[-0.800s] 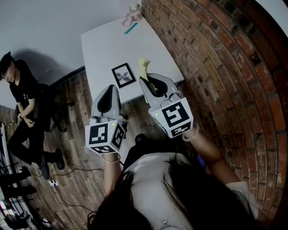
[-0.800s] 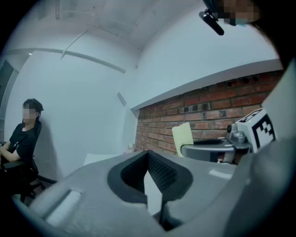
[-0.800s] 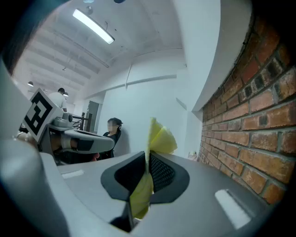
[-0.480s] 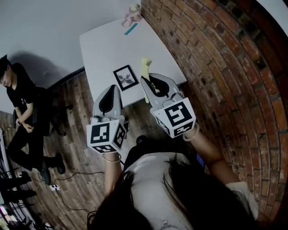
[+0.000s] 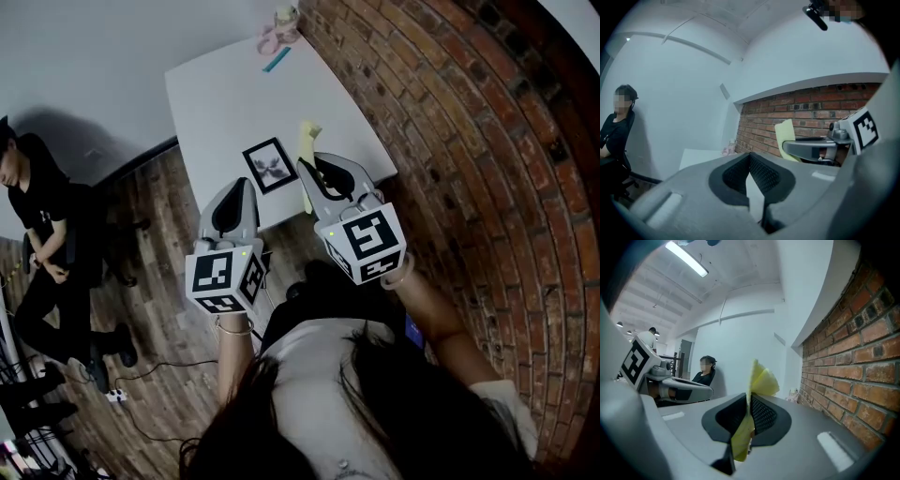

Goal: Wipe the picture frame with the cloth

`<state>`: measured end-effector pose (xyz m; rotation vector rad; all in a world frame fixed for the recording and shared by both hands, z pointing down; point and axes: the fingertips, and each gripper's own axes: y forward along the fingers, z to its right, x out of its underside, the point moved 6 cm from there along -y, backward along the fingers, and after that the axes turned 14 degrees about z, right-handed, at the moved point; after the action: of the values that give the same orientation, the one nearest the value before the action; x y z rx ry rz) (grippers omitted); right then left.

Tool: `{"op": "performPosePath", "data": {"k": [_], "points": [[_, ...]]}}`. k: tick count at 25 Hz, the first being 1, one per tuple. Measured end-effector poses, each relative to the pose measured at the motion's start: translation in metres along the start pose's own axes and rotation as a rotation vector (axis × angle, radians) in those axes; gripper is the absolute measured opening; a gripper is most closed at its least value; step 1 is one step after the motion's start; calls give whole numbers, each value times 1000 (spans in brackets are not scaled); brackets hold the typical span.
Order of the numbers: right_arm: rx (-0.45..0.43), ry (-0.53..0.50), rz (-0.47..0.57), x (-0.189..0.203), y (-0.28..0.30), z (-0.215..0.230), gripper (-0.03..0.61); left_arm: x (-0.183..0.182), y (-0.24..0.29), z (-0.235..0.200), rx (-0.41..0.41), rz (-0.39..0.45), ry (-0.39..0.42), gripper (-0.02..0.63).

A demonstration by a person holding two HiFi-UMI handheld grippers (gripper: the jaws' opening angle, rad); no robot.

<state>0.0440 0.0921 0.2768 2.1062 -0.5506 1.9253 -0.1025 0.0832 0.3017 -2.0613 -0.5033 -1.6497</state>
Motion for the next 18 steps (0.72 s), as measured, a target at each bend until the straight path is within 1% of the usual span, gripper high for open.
{"op": "performPosePath", "data": {"k": [8,12,18], "points": [[-23,7,-34,21,33,16,31,22,25,-25,-20,-46,-20,2],[-43,13,-66,40,55,28,31,42,40,-40,-47,-85,-33,3],[-97,25,-114,69,91,43,31,76,63,-61,-88,-157,-69,14]]}}
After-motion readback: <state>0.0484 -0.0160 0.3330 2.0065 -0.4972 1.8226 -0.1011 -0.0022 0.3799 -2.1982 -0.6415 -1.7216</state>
